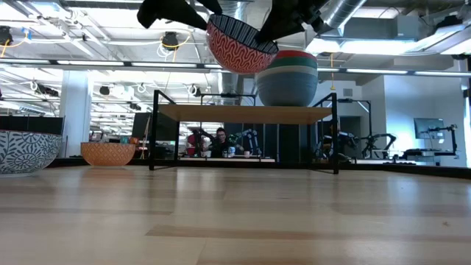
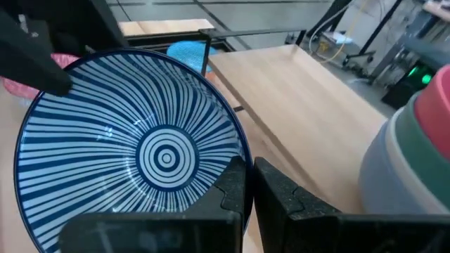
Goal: Place and stack bowls onto a shelf
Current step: Put the patterned blue bowl on the shelf
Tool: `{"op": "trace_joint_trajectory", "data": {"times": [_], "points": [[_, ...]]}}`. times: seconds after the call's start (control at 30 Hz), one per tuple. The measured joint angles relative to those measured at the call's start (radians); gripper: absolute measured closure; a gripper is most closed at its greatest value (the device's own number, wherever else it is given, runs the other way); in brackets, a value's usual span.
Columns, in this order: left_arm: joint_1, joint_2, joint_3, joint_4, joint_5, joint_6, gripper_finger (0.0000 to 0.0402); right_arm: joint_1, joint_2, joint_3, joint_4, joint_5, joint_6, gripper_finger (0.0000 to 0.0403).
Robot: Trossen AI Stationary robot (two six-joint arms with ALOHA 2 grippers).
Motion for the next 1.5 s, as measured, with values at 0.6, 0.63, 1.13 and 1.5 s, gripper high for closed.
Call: {"op": "trace_joint_trajectory", "data": {"times": [0.6,0.63,1.13,1.5], "points": [[0.103,0.181,0.001,-0.005,0.055,-0.063,0.0223,0.009,0.064,0.000,-0.050,-0.061,-0.052,0.0364],[0.104,0.199,0.001,-0.007,0.075,-0.081,0.0223,0.010,0.083,0.000,-0.058,-0.090,-0.008,0.0364],[0.083,0.414,0.000,-0.085,0.399,-0.348,0.0223,0.044,0.297,-0.001,-0.120,-0.343,0.265,0.0361],[0.075,0.443,0.000,-0.108,0.417,-0.312,0.0264,0.036,0.315,0.001,-0.122,-0.423,0.257,0.0322]]}}
